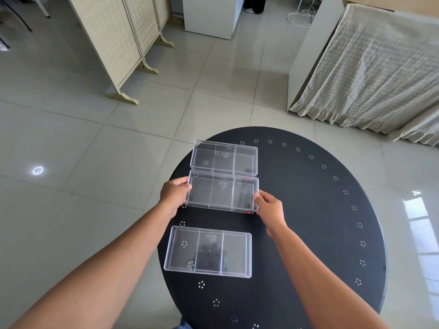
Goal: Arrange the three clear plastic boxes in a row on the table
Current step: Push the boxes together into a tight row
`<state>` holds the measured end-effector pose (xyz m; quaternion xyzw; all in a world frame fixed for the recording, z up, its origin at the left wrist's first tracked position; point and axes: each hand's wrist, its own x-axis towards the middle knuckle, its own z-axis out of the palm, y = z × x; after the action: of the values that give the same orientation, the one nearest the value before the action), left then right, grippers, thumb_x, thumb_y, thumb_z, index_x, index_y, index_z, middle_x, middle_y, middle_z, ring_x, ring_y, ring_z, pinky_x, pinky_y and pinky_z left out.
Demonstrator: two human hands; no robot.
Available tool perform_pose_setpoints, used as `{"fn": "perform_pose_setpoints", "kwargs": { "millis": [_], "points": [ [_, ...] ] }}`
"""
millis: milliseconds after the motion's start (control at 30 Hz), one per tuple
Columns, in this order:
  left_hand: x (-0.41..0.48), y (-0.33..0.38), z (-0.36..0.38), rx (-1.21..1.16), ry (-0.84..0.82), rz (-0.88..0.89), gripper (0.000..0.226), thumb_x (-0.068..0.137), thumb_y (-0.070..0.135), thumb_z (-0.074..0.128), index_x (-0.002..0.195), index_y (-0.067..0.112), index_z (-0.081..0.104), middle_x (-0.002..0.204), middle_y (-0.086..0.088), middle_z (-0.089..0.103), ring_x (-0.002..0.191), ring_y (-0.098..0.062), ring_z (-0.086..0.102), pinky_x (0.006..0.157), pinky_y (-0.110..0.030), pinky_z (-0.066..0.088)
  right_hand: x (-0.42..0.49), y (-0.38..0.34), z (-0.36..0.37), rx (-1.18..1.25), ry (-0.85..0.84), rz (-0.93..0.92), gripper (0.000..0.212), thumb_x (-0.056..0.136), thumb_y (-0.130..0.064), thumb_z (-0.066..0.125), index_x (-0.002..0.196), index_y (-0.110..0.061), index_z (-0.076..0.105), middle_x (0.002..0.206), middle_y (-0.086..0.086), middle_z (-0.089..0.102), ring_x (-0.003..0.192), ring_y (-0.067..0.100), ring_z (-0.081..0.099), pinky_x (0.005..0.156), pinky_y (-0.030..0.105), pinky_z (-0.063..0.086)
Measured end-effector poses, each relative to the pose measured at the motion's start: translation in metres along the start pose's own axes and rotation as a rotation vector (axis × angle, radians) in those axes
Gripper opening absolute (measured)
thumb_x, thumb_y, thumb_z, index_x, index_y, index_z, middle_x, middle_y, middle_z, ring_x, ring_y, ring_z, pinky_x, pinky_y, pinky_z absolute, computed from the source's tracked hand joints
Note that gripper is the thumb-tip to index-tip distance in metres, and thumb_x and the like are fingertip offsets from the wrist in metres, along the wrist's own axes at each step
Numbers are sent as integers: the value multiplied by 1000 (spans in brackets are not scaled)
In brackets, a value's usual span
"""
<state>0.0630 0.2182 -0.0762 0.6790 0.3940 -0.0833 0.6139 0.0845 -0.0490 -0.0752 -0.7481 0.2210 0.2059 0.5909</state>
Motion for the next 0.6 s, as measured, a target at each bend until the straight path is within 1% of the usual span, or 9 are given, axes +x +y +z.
{"fn": "perform_pose_setpoints", "kwargs": {
  "millis": [67,133,233,333,400,467,533,600],
  "points": [
    [0,0,0,1,5,2,38,90,9,62,127,15,64,124,-10,68,114,-26,64,95,-47,54,0,0,0,2,-5,-2,27,99,-25,57,120,-22,73,104,-6,78,102,16,71,101,39,53],
    [0,-1,-1,7,7,1,38,90,10,62,127,16,64,123,-9,68,113,-25,64,93,-46,55,-1,-1,0,-5,-2,-1,27,99,-26,58,121,-21,73,101,-8,77,96,12,69,99,37,54],
    [2,-3,-2,12,5,5,37,90,10,61,126,17,65,123,-8,68,112,-24,65,90,-45,56,0,-1,0,-12,2,-10,24,99,-27,58,116,-23,74,96,-11,76,90,8,68,96,34,54],
    [4,-3,-1,16,9,3,38,90,10,62,127,17,64,124,-8,68,112,-23,65,91,-46,56,-1,0,0,-13,2,-15,23,99,-27,59,117,-24,73,99,-9,77,90,8,68,95,33,54],
    [6,-3,-1,23,10,3,38,90,10,62,127,17,64,124,-8,68,112,-24,65,92,-46,55,-1,0,0,-14,6,-20,23,99,-26,59,116,-24,73,95,-11,77,88,6,68,92,31,54],
    [6,-3,-1,29,10,6,38,90,10,61,127,17,64,125,-9,68,112,-24,65,93,-46,55,-1,0,0,-19,10,-16,21,99,-26,59,114,-26,73,96,-11,77,92,8,69,93,32,54],
    [6,-2,-1,33,8,9,38,90,10,61,128,16,64,125,-9,68,112,-24,65,95,-46,54,-2,-1,0,-33,3,-13,18,98,-26,58,108,-29,74,98,-9,78,98,14,70,96,35,54],
    [5,-2,0,38,5,13,38,90,10,60,128,16,63,125,-9,67,113,-24,64,97,-47,52,-3,-3,0,-48,6,-15,18,98,-26,58,94,-36,73,94,-10,77,98,15,71,95,35,55]
  ]
}}
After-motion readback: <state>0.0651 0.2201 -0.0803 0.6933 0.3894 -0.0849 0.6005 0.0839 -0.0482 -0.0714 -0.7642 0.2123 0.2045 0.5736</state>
